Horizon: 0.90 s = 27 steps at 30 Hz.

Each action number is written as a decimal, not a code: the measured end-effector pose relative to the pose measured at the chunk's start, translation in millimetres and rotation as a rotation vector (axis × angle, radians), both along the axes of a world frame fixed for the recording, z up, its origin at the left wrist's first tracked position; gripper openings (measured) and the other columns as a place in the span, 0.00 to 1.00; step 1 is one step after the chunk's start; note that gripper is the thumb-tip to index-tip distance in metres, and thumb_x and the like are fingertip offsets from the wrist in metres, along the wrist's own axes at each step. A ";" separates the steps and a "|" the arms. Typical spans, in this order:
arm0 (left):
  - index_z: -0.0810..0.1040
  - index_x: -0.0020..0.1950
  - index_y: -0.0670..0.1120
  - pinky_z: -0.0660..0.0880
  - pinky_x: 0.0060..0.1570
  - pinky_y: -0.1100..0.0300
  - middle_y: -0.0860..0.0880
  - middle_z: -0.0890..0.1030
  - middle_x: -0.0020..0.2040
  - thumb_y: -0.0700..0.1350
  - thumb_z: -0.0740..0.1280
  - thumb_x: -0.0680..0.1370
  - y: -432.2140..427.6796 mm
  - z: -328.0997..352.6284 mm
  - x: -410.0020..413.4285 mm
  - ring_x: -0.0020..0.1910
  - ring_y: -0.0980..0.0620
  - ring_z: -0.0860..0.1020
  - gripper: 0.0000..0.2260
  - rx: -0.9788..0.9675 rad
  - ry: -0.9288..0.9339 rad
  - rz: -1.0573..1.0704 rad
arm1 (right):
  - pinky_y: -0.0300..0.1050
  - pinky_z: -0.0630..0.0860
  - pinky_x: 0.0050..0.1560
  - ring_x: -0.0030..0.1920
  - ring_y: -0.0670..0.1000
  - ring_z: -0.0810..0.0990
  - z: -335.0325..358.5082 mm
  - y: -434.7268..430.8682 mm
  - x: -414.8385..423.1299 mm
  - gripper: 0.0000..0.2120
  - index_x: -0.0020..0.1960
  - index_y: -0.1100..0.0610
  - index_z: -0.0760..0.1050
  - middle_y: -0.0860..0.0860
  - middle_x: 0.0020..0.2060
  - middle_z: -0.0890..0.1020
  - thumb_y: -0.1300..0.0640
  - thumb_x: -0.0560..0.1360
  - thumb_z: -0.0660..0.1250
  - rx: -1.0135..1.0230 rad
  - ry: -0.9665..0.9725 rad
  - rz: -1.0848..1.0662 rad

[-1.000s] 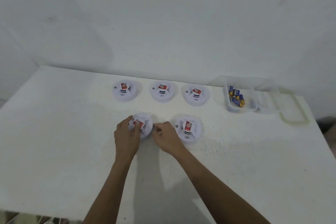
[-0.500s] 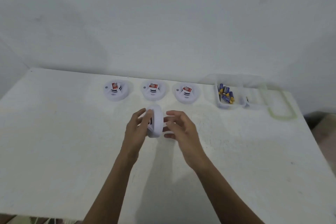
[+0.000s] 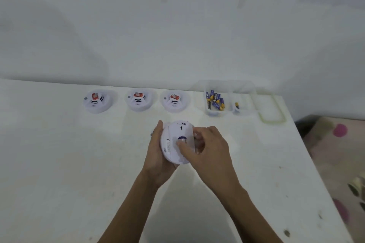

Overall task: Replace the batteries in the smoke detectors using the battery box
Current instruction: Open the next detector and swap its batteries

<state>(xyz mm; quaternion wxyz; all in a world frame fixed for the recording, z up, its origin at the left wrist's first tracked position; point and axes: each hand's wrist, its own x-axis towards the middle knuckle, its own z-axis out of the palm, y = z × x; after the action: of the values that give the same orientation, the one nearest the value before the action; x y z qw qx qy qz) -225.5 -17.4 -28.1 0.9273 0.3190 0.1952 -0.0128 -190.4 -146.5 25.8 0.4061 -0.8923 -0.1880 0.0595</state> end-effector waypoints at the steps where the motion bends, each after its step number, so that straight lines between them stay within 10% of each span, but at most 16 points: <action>1: 0.67 0.72 0.45 0.75 0.59 0.45 0.37 0.72 0.68 0.64 0.59 0.74 -7.3 0.5 3.5 0.65 0.37 0.72 0.33 0.002 0.020 0.012 | 0.24 0.69 0.37 0.44 0.41 0.74 3.3 -3.9 0.7 0.24 0.59 0.50 0.74 0.45 0.49 0.74 0.39 0.68 0.71 -0.037 0.029 -0.013; 9: 0.74 0.51 0.49 0.80 0.30 0.61 0.50 0.85 0.36 0.51 0.41 0.83 -49.5 -7.2 22.3 0.34 0.53 0.84 0.21 0.082 0.019 0.046 | 0.41 0.76 0.57 0.58 0.47 0.72 7.2 -25.9 11.4 0.34 0.66 0.50 0.63 0.46 0.58 0.69 0.36 0.67 0.70 -0.235 0.095 -0.004; 18: 0.86 0.34 0.54 0.81 0.33 0.58 0.48 0.86 0.37 0.55 0.43 0.81 -58.4 -4.4 33.7 0.35 0.52 0.84 0.33 -0.011 -0.005 0.027 | 0.38 0.78 0.48 0.53 0.47 0.74 5.6 -37.7 28.9 0.25 0.55 0.49 0.62 0.45 0.52 0.72 0.47 0.68 0.74 -0.053 0.236 0.030; 22: 0.86 0.44 0.52 0.82 0.42 0.52 0.45 0.85 0.45 0.58 0.48 0.79 -57.0 -15.1 37.3 0.42 0.48 0.84 0.27 -0.048 -0.018 0.035 | 0.28 0.70 0.31 0.39 0.38 0.77 7.6 -44.0 38.2 0.09 0.45 0.52 0.67 0.44 0.41 0.75 0.54 0.75 0.68 0.105 0.221 0.100; 27: 0.85 0.52 0.48 0.80 0.44 0.45 0.42 0.83 0.53 0.59 0.65 0.66 -51.2 -14.7 35.1 0.50 0.42 0.83 0.22 -0.185 -0.144 0.013 | 0.38 0.77 0.37 0.41 0.43 0.81 3.7 -58.0 51.0 0.07 0.41 0.60 0.73 0.52 0.38 0.81 0.61 0.77 0.65 0.397 0.330 0.031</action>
<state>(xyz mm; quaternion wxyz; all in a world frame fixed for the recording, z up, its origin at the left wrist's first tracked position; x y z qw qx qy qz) -190.5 -68.6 -42.8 0.9645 0.2310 0.1282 -0.0017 -139.5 -204.5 29.5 0.5973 -0.7704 -0.1410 0.1726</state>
